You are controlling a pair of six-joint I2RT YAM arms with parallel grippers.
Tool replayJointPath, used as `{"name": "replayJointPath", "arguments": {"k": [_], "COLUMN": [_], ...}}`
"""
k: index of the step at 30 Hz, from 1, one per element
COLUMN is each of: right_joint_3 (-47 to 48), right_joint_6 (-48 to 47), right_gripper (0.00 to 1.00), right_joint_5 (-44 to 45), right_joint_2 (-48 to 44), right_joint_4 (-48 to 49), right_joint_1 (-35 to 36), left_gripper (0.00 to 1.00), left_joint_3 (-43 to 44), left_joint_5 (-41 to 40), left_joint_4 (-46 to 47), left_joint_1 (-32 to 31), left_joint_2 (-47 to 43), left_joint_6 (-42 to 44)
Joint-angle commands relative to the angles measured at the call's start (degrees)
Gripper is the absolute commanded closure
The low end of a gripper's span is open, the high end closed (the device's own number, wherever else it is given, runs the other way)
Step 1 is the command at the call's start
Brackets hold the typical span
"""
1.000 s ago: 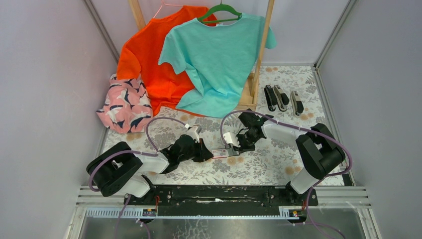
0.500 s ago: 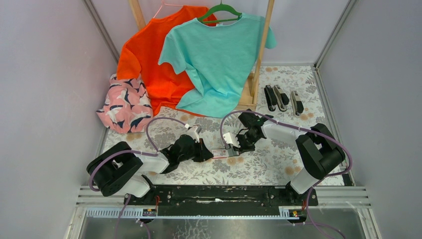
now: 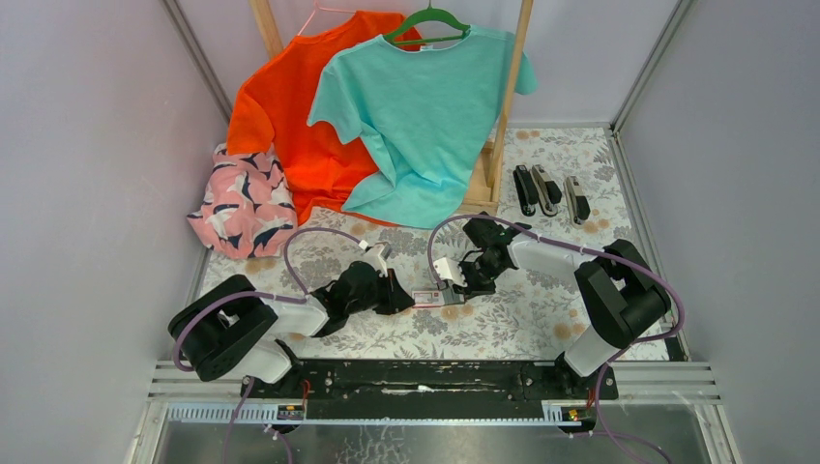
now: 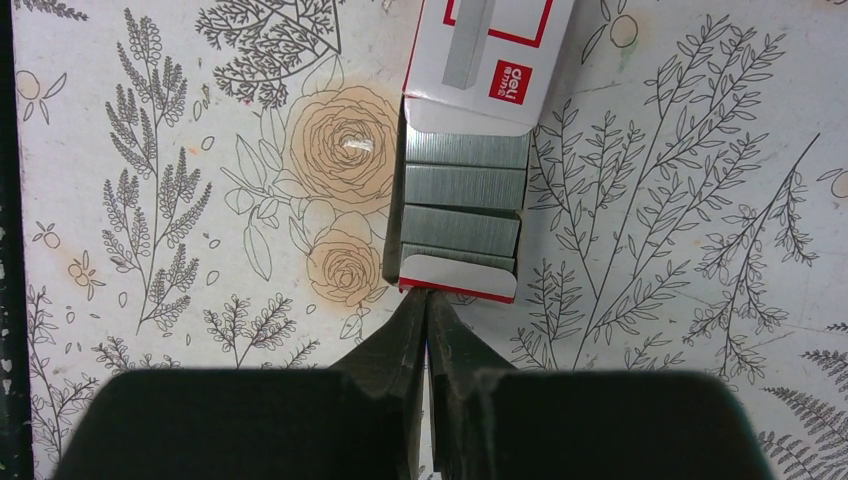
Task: Unload the staples from the stapler
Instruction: Close the staple box at the center of the board.
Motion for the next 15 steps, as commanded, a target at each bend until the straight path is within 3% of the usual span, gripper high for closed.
{"name": "replayJointPath", "arguments": {"k": [1,15], "right_joint_3": [0.6,1.2], "right_joint_6": [0.3,-1.5], "right_gripper": [0.91,0.90], "right_joint_5": [-5.4,-5.8], "right_joint_2": [-1.5,-1.6], "right_joint_4": [0.4,-2.6], "right_joint_1": [1.3,1.3], "left_gripper": [0.85,0.85], "left_joint_3": [0.8,0.4], "left_joint_5": [1.0,0.3], "left_joint_4": [2.2,1.2], "left_joint_1": [0.0,0.0], "left_joint_2": [0.5,-0.4], "left_joint_6": [0.0,0.1]}}
